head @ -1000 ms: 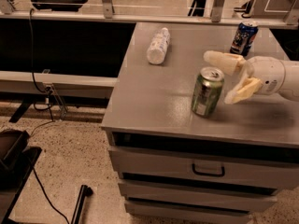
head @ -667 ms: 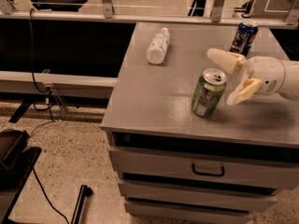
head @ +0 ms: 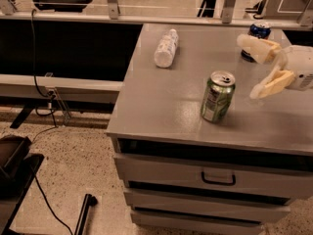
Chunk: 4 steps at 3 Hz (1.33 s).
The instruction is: Place green can upright
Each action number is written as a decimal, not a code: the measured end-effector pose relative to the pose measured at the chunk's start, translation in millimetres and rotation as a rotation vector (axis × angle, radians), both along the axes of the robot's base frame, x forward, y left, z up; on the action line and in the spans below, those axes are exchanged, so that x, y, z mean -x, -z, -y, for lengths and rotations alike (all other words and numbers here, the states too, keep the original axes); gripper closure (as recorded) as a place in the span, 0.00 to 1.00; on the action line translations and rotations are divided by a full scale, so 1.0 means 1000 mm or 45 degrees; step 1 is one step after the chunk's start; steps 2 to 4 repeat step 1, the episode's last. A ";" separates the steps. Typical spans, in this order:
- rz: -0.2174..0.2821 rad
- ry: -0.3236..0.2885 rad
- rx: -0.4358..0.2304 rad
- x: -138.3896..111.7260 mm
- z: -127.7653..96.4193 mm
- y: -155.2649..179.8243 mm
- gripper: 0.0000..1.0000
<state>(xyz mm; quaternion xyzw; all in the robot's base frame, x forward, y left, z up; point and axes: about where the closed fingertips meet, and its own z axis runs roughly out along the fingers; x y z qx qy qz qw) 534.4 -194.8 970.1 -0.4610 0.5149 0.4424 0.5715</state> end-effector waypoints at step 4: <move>0.000 0.000 0.000 0.000 0.000 0.000 0.00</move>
Offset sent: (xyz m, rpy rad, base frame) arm 0.0000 0.0000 0.0000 0.0000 0.0000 0.0000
